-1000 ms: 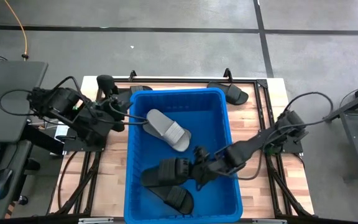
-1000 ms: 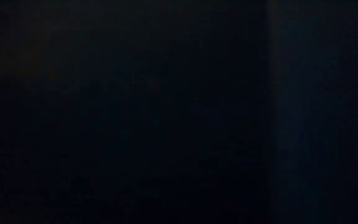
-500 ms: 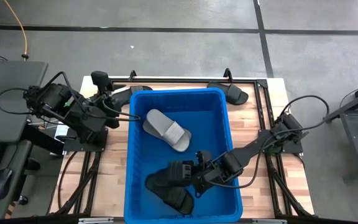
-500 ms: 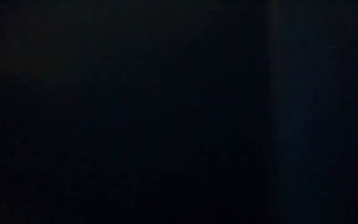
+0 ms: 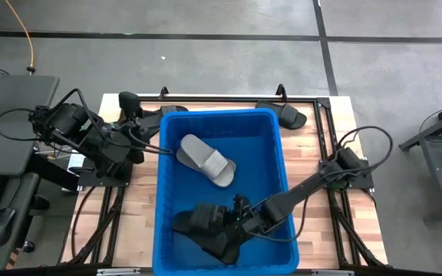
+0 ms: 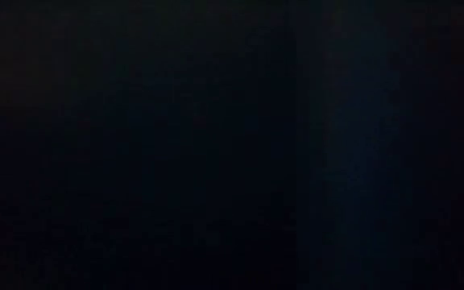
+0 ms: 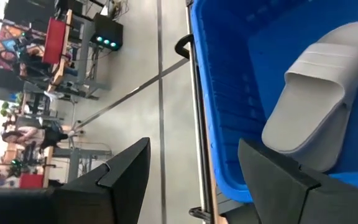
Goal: Pick and place slides into bin
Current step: Put the bottom black slipper into the blue bin
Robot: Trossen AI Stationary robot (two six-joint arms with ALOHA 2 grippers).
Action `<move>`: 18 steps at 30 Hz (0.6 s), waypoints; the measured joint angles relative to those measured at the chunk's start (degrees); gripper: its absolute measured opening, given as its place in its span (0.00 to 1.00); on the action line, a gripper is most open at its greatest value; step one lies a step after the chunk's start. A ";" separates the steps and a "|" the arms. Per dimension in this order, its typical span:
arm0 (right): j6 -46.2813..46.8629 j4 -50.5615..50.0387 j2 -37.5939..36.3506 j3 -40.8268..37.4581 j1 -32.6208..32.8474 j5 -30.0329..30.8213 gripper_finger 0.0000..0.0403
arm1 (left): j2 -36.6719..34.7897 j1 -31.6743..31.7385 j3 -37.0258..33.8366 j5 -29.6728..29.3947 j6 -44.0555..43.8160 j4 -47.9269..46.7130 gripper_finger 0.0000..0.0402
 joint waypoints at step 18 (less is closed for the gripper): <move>-4.44 -2.22 2.06 0.16 2.23 -5.93 0.04 | 0.00 0.00 0.00 0.54 3.38 0.00 0.58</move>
